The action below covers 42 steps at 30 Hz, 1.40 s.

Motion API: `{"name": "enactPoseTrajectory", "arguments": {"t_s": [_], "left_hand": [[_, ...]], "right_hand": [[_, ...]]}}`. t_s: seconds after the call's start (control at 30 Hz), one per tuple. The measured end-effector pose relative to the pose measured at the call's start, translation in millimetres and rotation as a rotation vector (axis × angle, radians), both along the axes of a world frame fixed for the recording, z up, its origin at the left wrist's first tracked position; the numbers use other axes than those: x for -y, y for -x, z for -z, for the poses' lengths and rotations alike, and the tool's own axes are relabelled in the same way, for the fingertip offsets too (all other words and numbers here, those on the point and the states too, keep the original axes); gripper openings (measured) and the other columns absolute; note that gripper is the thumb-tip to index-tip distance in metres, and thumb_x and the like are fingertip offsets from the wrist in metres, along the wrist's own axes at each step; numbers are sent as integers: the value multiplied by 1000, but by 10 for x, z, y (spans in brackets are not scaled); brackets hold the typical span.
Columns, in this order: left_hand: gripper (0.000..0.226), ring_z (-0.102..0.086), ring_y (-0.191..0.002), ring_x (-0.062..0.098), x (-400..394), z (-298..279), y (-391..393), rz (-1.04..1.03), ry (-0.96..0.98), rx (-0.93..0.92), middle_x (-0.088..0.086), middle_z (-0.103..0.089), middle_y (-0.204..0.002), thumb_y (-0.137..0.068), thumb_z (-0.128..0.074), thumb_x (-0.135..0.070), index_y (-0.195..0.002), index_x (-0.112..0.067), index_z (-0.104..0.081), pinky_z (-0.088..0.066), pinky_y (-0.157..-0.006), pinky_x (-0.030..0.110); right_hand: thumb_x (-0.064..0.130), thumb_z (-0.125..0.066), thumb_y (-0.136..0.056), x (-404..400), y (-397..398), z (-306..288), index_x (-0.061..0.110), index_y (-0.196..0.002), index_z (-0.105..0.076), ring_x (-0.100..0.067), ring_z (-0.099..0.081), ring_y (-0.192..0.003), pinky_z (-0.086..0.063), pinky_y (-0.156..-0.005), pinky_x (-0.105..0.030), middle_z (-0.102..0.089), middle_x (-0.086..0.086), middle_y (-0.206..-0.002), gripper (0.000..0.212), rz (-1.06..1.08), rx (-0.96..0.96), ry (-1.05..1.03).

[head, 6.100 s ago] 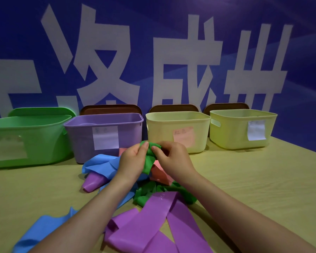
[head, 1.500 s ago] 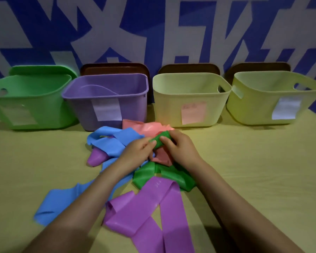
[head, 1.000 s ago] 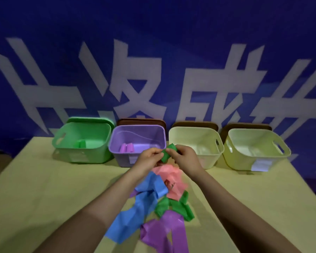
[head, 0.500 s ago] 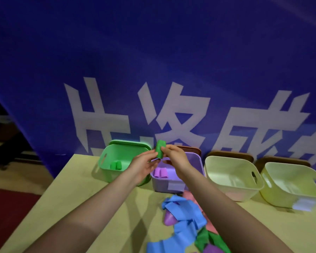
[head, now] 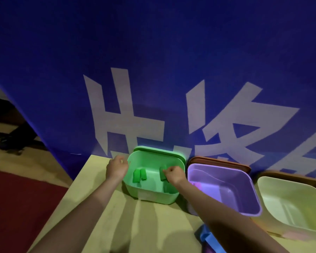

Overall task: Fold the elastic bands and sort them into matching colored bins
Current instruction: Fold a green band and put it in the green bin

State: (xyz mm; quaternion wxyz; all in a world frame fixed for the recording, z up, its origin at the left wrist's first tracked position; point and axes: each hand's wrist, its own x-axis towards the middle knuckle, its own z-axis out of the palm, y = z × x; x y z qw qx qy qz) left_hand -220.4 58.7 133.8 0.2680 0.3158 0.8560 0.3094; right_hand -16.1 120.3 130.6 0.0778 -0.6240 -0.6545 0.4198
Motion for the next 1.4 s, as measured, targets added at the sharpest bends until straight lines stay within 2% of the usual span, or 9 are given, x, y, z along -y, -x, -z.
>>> {"name": "enactPoseTrajectory", "arguments": {"t_s": [0.07,0.17,0.3,0.47,0.57,0.8,1.13,1.27,1.4], "left_hand": [[37,-53,-117,37,-130,202,101,36,36,18,19,-57,-129,-98,-43,-25,-130,-9,-54,-42,-94,38],[41,-52,-118,35,-296,472,130,122,68,95,21,-56,-131,-103,-32,-29,-129,-6,-53,-40,-94,36],[34,-58,-106,32,-380,683,123,78,-25,191,18,-64,-112,-103,-32,-25,-109,-7,-60,-42,-86,34],[28,-60,-93,25,-383,731,126,49,-148,258,7,-66,-95,-103,-35,-23,-98,-14,-62,-40,-75,28],[27,-57,-85,19,-371,734,119,50,-165,244,0,-63,-87,-103,-36,-22,-92,-16,-60,-36,-71,26],[28,-57,-81,19,-370,788,124,52,-183,211,0,-62,-82,-102,-36,-22,-89,-15,-59,-37,-68,27],[31,-61,-85,24,-379,845,131,52,-193,203,7,-66,-87,-102,-36,-23,-94,-11,-63,-46,-78,35],[30,-61,-86,22,-373,851,136,52,-207,206,6,-67,-89,-102,-36,-24,-96,-12,-63,-46,-81,35],[30,-60,-86,22,-373,831,124,46,-198,198,6,-67,-89,-102,-36,-23,-95,-12,-63,-45,-78,33]], "right_hand": [[27,-53,-97,-147,209,221,12,-59,-48,-19,-46,-60,-36,-54,-26,-47,-2,-60,41,2,29,86],[29,-51,-98,-303,454,517,9,-68,-55,-22,-53,-70,-42,-65,-26,-55,-7,-71,36,-11,76,142],[30,-49,-98,-463,673,837,0,-97,-68,-29,-61,-86,-48,-78,-30,-66,-15,-93,35,4,111,157],[25,-52,-96,-557,794,1105,12,-66,-54,-27,-55,-78,-46,-74,-30,-59,-14,-83,32,23,124,155],[21,-55,-93,-555,820,1170,7,-90,-66,-33,-62,-91,-50,-83,-35,-64,-15,-93,17,21,106,136],[20,-58,-90,-559,778,1265,20,-61,-46,-23,-49,-73,-41,-71,-27,-53,-4,-74,31,83,44,151],[22,-67,-86,-558,777,1343,19,-95,-66,-19,-54,-85,-42,-80,-26,-60,-3,-90,9,100,-58,156],[28,-71,-83,-580,813,1307,19,-75,-60,-25,-60,-88,-48,-82,-31,-61,-5,-84,17,134,26,154],[32,-67,-88,-562,784,1259,15,-77,-60,-26,-59,-82,-43,-74,-27,-65,-10,-84,21,122,104,102]]}}
